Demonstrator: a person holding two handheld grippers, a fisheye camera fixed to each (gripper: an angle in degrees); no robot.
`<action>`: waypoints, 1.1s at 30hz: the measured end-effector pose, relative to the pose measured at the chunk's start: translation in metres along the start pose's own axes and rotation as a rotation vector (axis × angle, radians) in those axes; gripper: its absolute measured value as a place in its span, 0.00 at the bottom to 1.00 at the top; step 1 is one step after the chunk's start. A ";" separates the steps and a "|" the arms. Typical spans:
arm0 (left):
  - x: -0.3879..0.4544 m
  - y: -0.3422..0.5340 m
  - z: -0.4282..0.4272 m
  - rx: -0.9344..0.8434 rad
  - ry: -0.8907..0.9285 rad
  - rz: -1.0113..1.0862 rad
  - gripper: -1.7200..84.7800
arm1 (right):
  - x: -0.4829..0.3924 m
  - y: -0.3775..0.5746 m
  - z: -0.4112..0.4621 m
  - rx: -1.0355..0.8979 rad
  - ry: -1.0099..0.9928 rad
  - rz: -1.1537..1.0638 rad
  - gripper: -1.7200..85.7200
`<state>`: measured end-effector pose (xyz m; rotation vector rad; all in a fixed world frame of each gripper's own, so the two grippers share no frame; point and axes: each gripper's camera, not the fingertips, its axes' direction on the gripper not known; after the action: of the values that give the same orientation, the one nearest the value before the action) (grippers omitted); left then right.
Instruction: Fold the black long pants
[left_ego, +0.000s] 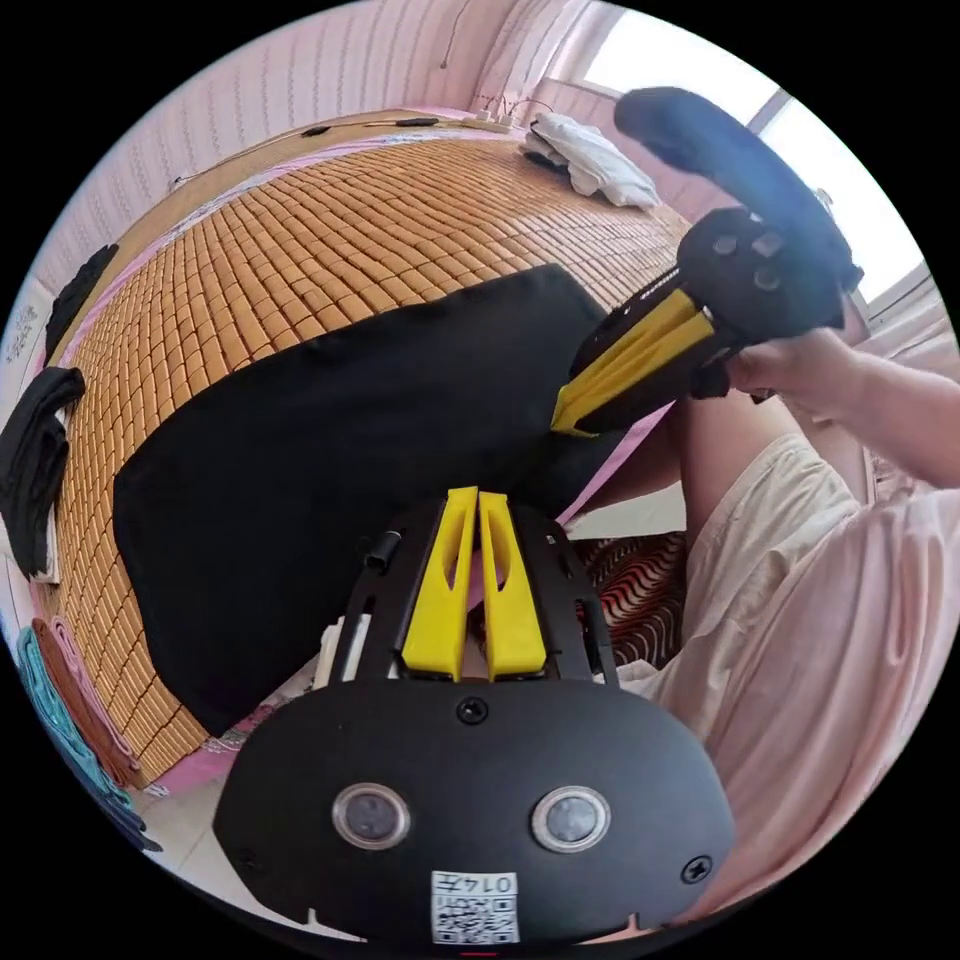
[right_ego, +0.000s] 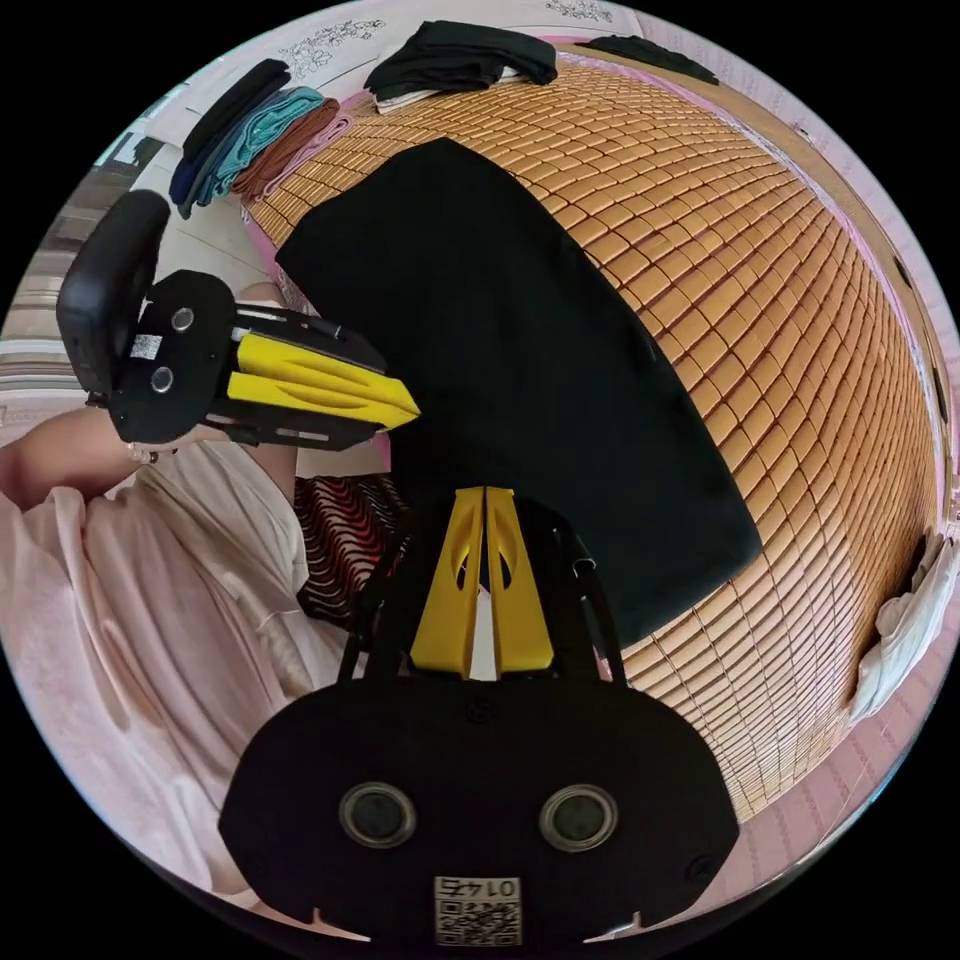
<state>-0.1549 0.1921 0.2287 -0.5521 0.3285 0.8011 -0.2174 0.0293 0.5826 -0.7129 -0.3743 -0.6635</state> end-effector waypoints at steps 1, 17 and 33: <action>0.006 0.001 0.000 0.023 -0.023 0.027 0.01 | 0.002 -0.011 -0.004 0.008 0.017 -0.013 0.01; 0.033 -0.012 0.010 0.019 0.052 0.022 0.01 | 0.008 -0.123 0.020 -0.279 0.247 -0.203 0.01; 0.082 -0.007 0.012 0.082 -0.018 0.082 0.01 | 0.090 -0.040 -0.004 -0.179 -0.014 -0.038 0.02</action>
<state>-0.0953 0.2432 0.2019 -0.4567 0.3671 0.8674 -0.1776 -0.0346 0.6465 -0.8822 -0.3448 -0.7347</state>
